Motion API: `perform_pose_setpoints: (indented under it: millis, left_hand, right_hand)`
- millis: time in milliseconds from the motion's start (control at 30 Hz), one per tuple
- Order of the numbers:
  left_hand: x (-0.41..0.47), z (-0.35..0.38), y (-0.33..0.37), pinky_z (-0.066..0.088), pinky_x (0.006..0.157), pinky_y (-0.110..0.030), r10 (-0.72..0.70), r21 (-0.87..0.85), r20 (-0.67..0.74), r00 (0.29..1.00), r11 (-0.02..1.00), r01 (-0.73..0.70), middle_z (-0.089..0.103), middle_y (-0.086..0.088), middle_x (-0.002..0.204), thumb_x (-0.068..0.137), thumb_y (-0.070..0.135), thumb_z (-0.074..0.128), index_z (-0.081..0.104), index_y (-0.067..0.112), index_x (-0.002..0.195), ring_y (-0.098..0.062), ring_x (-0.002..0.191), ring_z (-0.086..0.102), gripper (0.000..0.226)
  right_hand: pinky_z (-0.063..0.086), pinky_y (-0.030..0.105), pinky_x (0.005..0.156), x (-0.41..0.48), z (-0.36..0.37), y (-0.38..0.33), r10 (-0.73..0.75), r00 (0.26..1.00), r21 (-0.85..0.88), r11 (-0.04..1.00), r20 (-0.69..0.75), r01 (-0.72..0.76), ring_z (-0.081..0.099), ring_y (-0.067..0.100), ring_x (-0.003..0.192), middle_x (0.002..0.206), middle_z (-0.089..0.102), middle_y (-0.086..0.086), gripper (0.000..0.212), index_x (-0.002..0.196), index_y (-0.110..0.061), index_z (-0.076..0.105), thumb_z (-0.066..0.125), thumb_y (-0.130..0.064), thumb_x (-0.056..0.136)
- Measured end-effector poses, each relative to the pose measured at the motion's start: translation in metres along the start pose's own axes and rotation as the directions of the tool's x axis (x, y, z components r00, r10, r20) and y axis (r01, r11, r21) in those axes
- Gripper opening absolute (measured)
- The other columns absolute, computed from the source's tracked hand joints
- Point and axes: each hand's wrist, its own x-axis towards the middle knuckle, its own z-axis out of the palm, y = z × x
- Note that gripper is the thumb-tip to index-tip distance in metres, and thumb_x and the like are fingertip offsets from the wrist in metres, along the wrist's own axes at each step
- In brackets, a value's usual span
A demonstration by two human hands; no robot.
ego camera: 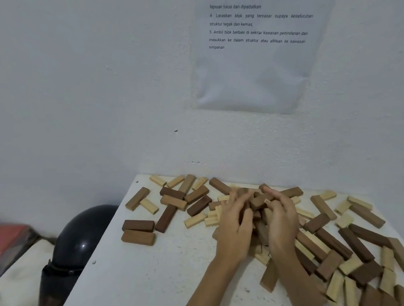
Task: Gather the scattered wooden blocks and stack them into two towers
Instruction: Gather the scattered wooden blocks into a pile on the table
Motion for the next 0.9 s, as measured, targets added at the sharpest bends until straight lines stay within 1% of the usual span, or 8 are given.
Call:
perform_pose_setpoints:
  millis: [133, 267, 367, 467, 567, 633, 767, 900]
  left_hand:
    - [-0.003, -0.024, 0.009, 0.023, 0.115, -0.022, 0.024, -0.079, 0.057, 0.998, 0.997, -0.019, 0.040, 0.037, 0.131, 0.099, 0.020, 0.043, 0.055, 0.043, 0.115, 0.013, 0.136, 0.026, 0.030]
    - [-0.009, -0.059, 0.000, 0.038, 0.109, -0.025, 0.048, -0.057, 0.007, 0.999, 0.997, -0.048, 0.055, 0.020, 0.131, 0.090, 0.027, 0.044, 0.058, 0.029, 0.126, 0.008, 0.126, 0.044, 0.039]
    - [-0.015, -0.093, -0.011, 0.042, 0.104, -0.024, 0.091, 0.030, -0.039, 0.995, 0.996, -0.089, 0.059, 0.020, 0.126, 0.089, 0.022, 0.049, 0.057, 0.028, 0.125, 0.005, 0.120, 0.050, 0.038]
    - [-0.018, -0.130, -0.025, 0.044, 0.099, -0.024, 0.143, 0.204, -0.067, 0.988, 0.971, -0.126, 0.061, 0.021, 0.117, 0.090, 0.020, 0.050, 0.058, 0.033, 0.120, -0.001, 0.116, 0.053, 0.033]
    - [-0.022, -0.163, -0.039, 0.036, 0.094, -0.019, 0.175, 0.457, -0.048, 0.983, 0.879, -0.134, 0.055, 0.026, 0.117, 0.086, 0.041, 0.045, 0.056, 0.034, 0.123, 0.008, 0.114, 0.045, 0.039]
    - [-0.026, -0.182, -0.048, 0.031, 0.101, -0.022, 0.158, 0.564, -0.027, 0.987, 0.818, -0.116, 0.050, 0.023, 0.123, 0.081, 0.055, 0.043, 0.051, 0.032, 0.129, 0.012, 0.115, 0.036, 0.054]
    - [-0.035, -0.209, -0.067, 0.012, 0.120, -0.032, 0.065, 0.611, 0.084, 0.994, 0.785, -0.103, 0.041, 0.020, 0.142, 0.078, 0.066, 0.047, 0.043, 0.033, 0.137, -0.002, 0.140, 0.022, 0.068]
    - [-0.045, -0.220, -0.078, 0.022, 0.116, -0.021, 0.090, 0.610, 0.039, 0.995, 0.786, -0.096, 0.042, 0.026, 0.135, 0.080, 0.057, 0.064, 0.049, 0.036, 0.133, 0.011, 0.133, 0.024, 0.059]
  right_hand:
    - [0.036, 0.049, 0.109, 0.001, 0.004, -0.006, -0.166, 0.986, -0.191, 0.967, 0.020, 0.166, 0.056, 0.011, 0.116, 0.113, 0.065, -0.012, 0.032, 0.096, -0.037, 0.066, 0.049, -0.013, 0.084]
    - [0.020, 0.048, 0.116, -0.004, 0.013, -0.017, -0.275, 0.958, -0.333, 0.898, 0.085, 0.288, 0.052, 0.018, 0.119, 0.111, 0.063, -0.009, 0.032, 0.103, -0.027, 0.066, 0.054, -0.002, 0.087]
    - [0.032, 0.049, 0.109, -0.010, 0.028, -0.023, -0.313, 0.920, -0.315, 0.871, 0.235, 0.377, 0.052, 0.015, 0.110, 0.101, 0.058, -0.020, 0.033, 0.100, -0.024, 0.066, 0.053, 0.002, 0.084]
    - [0.041, 0.039, 0.100, -0.016, 0.052, -0.019, -0.277, 0.859, -0.321, 0.842, 0.430, 0.432, 0.052, 0.011, 0.108, 0.103, 0.060, -0.016, 0.035, 0.101, -0.023, 0.068, 0.055, 0.004, 0.081]
    - [0.037, 0.026, 0.094, -0.020, 0.077, -0.014, -0.222, 0.738, -0.320, 0.795, 0.637, 0.516, 0.047, 0.012, 0.114, 0.106, 0.055, -0.014, 0.033, 0.107, -0.026, 0.064, 0.056, -0.006, 0.082]
    - [0.035, 0.032, 0.101, -0.020, 0.092, -0.006, -0.154, 0.621, -0.325, 0.742, 0.769, 0.587, 0.041, 0.013, 0.119, 0.117, 0.052, -0.011, 0.042, 0.121, -0.031, 0.058, 0.058, -0.012, 0.083]
    - [0.018, 0.040, 0.115, -0.016, 0.112, 0.002, 0.062, 0.431, -0.384, 0.581, 0.900, 0.718, 0.011, 0.019, 0.143, 0.152, 0.026, 0.002, 0.061, 0.139, -0.046, 0.038, 0.062, -0.026, 0.087]
    - [0.003, 0.039, 0.117, -0.016, 0.125, 0.000, 0.135, 0.325, -0.350, 0.457, 0.936, 0.818, -0.001, 0.020, 0.147, 0.158, 0.016, 0.003, 0.060, 0.142, -0.042, 0.036, 0.062, -0.045, 0.088]
